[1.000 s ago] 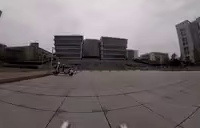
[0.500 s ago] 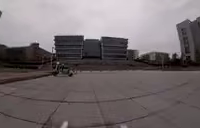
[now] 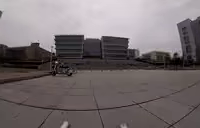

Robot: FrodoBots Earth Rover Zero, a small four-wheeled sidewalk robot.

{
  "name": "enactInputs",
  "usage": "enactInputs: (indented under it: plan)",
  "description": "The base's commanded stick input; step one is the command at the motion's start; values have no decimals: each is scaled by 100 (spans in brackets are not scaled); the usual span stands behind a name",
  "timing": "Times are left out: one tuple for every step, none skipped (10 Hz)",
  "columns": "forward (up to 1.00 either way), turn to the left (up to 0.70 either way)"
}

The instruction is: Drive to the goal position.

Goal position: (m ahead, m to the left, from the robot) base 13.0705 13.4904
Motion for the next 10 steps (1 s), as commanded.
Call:
enactInputs:
  plan:
    - [68,0]
    - [68,0]
    - [68,0]
    - [68,0]
    - [68,0]
    - [68,0]
    - [68,0]
    - [68,0]
    - [68,0]
    - [68,0]
